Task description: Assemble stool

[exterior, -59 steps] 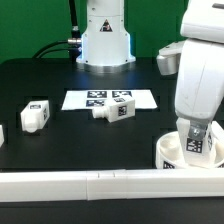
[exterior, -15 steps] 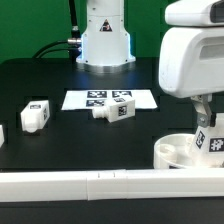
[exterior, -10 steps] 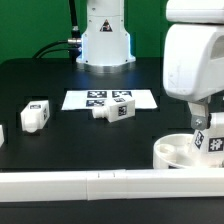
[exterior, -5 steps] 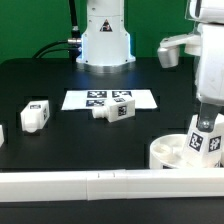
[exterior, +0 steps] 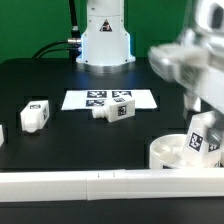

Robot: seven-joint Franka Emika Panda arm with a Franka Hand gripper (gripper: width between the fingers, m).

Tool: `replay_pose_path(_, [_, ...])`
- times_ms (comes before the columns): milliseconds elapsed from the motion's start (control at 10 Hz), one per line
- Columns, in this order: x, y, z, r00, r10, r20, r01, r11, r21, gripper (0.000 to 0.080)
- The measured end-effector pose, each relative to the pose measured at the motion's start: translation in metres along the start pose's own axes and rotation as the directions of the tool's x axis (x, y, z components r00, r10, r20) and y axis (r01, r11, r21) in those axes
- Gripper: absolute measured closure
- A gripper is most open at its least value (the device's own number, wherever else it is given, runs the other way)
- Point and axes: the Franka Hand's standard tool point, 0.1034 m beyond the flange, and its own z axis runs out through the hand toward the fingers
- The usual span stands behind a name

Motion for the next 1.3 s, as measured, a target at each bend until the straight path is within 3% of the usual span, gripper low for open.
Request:
replay_pose_path(100, [0.007,0.003,0.007,1.0,0.016,-0.003,-0.016,1.0,0.004,0.015])
replay_pose_path(300, [0.013,0.003,0.006,0.999,0.051,-0.006,-0.051,0.999,0.0,0.015])
replay_pose_path(500, [0.0,0.006,0.003,0.998,0.056,0.004,-0.057,0.998,0.012,0.015])
replay_pose_path(800, [-0.007,0.014,-0.015,0.997,0.073,0.0,-0.073,0.997,-0.007,0.015])
replay_pose_path(1100, [-0.008,0.013,-0.014,0.993,0.117,0.0,-0.117,0.993,-0.006,0.0176])
replay_pose_path(1200, [-0.008,0.013,-0.013,0.993,0.118,0.0,-0.118,0.993,-0.005,0.0346])
replay_pose_path(1300, [-0.008,0.009,-0.011,0.985,0.173,0.005,-0.173,0.985,0.013,0.0346])
